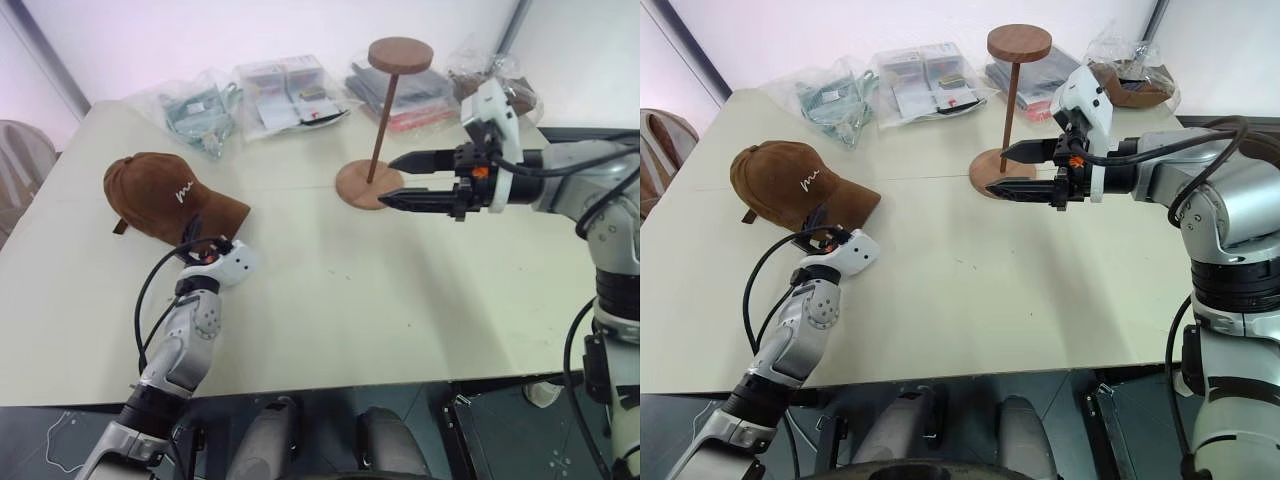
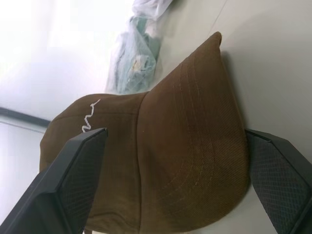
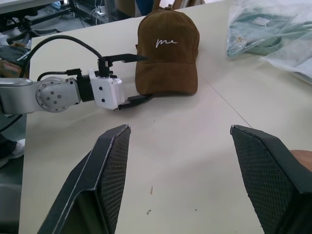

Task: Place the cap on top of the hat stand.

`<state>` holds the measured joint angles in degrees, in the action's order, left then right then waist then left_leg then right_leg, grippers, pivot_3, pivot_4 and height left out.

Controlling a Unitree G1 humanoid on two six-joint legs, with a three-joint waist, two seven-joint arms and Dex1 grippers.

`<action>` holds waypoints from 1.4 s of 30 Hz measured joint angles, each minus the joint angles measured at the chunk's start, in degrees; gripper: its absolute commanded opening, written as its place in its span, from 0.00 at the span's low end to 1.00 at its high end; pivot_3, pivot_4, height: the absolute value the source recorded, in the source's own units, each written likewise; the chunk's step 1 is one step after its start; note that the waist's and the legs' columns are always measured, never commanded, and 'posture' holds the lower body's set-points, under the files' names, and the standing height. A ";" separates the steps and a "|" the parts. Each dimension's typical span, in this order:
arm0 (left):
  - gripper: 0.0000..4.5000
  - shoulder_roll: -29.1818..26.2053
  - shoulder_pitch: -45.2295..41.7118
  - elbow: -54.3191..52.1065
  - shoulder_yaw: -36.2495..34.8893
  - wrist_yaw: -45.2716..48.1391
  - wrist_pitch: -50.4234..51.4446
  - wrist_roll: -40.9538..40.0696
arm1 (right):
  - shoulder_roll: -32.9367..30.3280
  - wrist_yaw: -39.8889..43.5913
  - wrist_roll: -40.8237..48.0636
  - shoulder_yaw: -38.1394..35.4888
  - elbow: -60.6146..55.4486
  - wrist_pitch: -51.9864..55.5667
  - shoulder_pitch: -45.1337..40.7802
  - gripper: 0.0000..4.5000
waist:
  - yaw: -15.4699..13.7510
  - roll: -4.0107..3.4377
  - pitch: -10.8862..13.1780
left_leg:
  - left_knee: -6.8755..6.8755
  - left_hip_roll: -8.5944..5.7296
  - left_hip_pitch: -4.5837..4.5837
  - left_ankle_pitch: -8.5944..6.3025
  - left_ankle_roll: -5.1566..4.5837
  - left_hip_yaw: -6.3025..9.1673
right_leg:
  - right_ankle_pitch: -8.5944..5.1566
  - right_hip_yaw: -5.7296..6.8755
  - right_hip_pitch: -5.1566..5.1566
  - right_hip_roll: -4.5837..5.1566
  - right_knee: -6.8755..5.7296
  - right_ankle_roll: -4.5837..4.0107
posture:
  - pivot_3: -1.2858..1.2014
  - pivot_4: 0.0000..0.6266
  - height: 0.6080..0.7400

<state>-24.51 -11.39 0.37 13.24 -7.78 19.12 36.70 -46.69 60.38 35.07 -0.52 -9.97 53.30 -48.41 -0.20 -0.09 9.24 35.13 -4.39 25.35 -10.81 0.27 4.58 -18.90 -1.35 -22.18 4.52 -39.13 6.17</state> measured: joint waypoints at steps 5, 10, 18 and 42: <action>1.00 -0.07 1.31 -0.42 -1.26 -0.56 -0.04 0.07 | 0.13 -0.33 0.00 0.00 0.01 -0.22 0.00 0.75 | 0.68 -0.03 -0.03 | -0.04 0.00 0.00 0.00 0.00 0.00 | 0.00 -0.01 -0.02 0.00 0.00 -0.01 | 0.52 0.24 1.00; 0.70 -0.07 2.59 0.07 -1.55 -1.20 -0.53 0.35 | 0.13 -0.36 0.01 0.00 0.01 -0.37 0.00 0.75 | 1.12 -0.07 -0.05 | -0.08 0.00 0.01 0.00 0.00 0.00 | -0.01 -0.01 -0.06 -0.01 0.00 -0.01 | 0.52 0.24 1.00; 0.26 -0.34 2.85 0.42 -1.82 -3.85 -1.34 2.10 | 0.14 -0.40 0.00 0.00 0.07 -0.91 0.01 0.75 | 0.88 -0.34 -0.30 | -0.05 0.00 -0.02 0.00 0.00 -0.01 | -0.01 -0.01 0.00 0.01 0.00 -0.01 | 0.52 0.24 1.00; 0.00 -0.56 4.78 1.08 -5.16 -11.76 -6.47 4.13 | 0.15 0.17 -0.58 0.23 1.32 -2.59 0.01 0.75 | 0.74 -0.35 -0.31 | -0.06 -0.01 0.04 0.00 0.00 -0.01 | -0.01 -0.01 -0.06 0.03 0.00 -0.01 | 0.52 0.24 1.00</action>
<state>-25.07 -6.61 1.45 8.09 -19.54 12.64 40.83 -46.54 60.55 34.49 -0.29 -8.65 50.71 -48.41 0.54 -0.44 8.93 35.07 -4.40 25.39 -10.81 0.27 4.57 -18.91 -1.36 -22.24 4.55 -39.13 6.16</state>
